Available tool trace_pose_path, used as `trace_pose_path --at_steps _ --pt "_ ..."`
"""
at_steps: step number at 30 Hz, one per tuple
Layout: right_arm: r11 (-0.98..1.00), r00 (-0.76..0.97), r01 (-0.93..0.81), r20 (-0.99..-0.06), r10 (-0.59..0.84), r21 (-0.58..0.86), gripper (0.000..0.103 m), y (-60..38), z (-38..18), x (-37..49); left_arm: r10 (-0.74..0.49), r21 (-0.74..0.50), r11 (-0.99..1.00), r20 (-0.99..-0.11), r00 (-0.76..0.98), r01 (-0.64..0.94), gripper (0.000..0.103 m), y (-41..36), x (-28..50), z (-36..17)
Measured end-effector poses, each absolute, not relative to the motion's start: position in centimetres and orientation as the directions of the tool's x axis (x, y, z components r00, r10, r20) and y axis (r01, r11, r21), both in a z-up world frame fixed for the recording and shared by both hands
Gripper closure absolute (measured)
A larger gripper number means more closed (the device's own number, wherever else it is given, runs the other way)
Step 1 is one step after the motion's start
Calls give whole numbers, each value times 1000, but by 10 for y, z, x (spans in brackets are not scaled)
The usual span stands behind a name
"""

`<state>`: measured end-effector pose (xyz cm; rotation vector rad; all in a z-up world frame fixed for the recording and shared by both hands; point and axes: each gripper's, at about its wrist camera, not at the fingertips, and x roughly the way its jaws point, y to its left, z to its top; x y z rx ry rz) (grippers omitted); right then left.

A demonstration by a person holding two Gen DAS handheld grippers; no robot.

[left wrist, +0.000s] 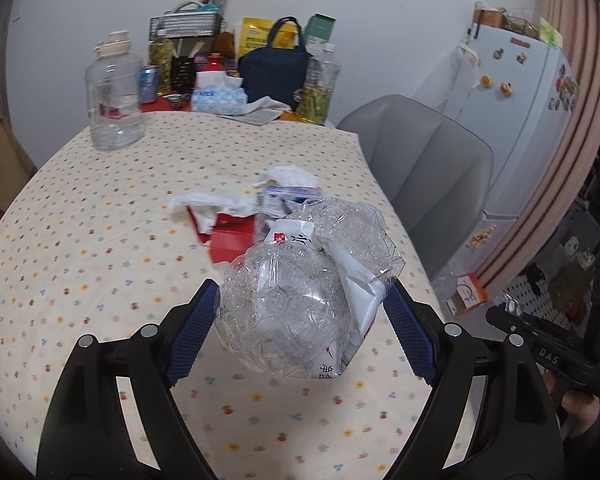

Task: Collect trash
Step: 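Carry the plastic bag and blister pack with both tools toward the white trash bin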

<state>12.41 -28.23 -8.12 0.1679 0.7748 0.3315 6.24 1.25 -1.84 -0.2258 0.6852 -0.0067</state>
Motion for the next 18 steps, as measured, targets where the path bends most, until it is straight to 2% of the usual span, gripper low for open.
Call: trace_pose_path --at_steps 18 --pt "948 692 27 -690 212 318 66 -408 -127 154 -208 -136 978 -667 715 158 20 -117 117 -23"
